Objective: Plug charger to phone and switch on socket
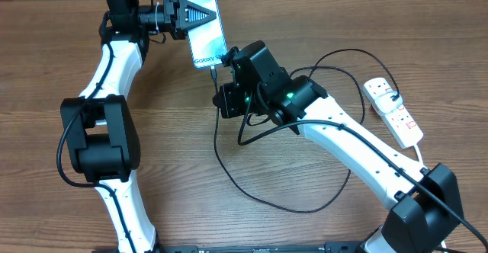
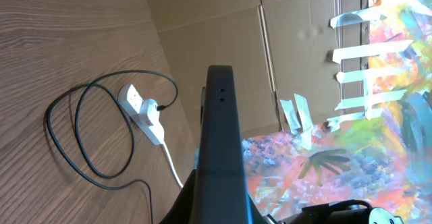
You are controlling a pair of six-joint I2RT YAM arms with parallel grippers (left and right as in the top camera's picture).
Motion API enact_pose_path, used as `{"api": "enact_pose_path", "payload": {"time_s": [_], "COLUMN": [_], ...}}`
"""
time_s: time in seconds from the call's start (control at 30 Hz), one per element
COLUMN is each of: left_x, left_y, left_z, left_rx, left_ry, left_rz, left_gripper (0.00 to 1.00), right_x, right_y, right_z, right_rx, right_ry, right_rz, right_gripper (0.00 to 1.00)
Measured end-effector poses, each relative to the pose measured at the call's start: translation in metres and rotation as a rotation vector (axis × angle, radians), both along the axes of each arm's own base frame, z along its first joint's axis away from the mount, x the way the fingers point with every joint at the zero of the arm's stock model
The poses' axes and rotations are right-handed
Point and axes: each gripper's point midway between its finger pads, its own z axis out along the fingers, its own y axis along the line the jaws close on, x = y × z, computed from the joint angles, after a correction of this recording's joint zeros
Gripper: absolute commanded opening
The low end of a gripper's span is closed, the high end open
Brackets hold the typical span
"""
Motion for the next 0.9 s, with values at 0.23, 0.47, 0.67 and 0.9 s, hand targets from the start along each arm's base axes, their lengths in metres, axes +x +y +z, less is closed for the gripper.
{"api": "enact_pose_path", "payload": {"time_s": [0.23,0.47,0.67,0.9], "left_x": [0.0000,0.0001,0.0010,0.0013], "left_y": [0.0000,0.0000,0.0000,0.0001], "left_z": [0.0000,0.0000,-0.0002,-0.0002], "left_rx": [0.000,0.000,0.001,0.002], "left_ry": [0.000,0.000,0.000,0.000], "left_rz": [0.000,0.001,0.006,0.007], "left_gripper": [0.04,0.04,0.04,0.05], "right_x": [-0.0002,0.0002,0.0012,0.0013], "right_y": [0.0006,0.0020,0.0027,0.0028], "right_z": [0.0003,0.0016,0.0029,0.0028], "right_rx": [0.003,0.011,0.020,0.021], "right_ry": [0.001,-0.002,0.003,0.006], "right_rz": [0.002,0.003,-0.008,-0.012], "right_gripper": [0.04,0.04,0.04,0.04]}}
